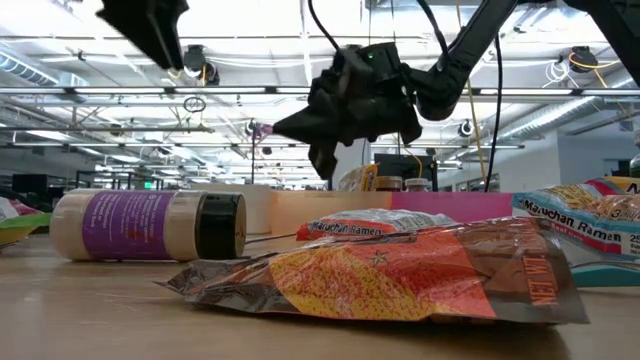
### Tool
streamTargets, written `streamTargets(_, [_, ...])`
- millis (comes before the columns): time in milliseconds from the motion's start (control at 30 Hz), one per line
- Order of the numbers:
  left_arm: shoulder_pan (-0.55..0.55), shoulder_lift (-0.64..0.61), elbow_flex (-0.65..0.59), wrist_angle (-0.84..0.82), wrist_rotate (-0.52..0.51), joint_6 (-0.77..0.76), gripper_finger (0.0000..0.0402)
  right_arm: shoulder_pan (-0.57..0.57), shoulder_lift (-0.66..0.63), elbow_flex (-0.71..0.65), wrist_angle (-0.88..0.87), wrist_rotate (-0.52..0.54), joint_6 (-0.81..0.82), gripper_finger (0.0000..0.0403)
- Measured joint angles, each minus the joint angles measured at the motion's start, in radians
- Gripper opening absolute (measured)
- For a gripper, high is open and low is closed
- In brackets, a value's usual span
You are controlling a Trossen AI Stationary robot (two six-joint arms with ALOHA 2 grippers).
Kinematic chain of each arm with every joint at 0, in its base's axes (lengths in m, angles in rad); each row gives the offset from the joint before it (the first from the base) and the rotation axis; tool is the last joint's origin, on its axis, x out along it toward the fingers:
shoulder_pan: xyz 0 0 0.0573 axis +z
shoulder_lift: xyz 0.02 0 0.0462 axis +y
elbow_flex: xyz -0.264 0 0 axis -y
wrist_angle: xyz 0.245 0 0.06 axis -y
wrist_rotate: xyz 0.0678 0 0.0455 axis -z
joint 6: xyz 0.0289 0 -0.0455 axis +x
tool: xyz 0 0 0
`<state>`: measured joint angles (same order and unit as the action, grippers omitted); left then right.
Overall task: Pick & Place Food Item
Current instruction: Put the left purple blue spoon into the white bin
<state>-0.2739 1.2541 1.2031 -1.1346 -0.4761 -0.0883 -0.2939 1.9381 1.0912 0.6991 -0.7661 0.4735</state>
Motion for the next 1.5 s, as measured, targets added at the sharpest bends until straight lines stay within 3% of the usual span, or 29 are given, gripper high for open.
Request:
streamTargets(267, [-0.058, 0.022, -0.165, 0.335, -0.022, 0.193, 0.0182, 0.027, 0.000, 0.000, 0.034, -0.128, 0.040, 0.0000])
streamTargets(533, [-0.063, 0.027, -0.234, 0.650, -0.005, 0.444, 0.0182, 0.068, 0.000, 0.000, 0.053, -0.219, 0.069, 0.0000])
streamTargets(733, [-0.063, 0.037, -0.260, 0.677, 0.003, 0.587, 0.0182, 0.078, 0.000, 0.000, 0.126, -0.262, 0.142, 0.0000])
streamTargets(1033, [-0.065, 0.058, -0.261, 0.841, 0.033, 0.642, 0.0182, 0.079, -0.001, 0.000, 0.157, -0.282, 0.170, 0.0000])
streamTargets(1200, [-0.071, 0.057, -0.261, 0.848, 0.029, 0.614, 0.0182, 0.066, -0.001, 0.000, 0.157, -0.256, 0.177, 0.0000])
streamTargets(1500, [-0.171, 0.055, -0.230, 0.758, -0.150, 0.656, 0.0182, -0.001, -0.001, 0.000, 0.165, -0.230, 0.208, 0.0000])
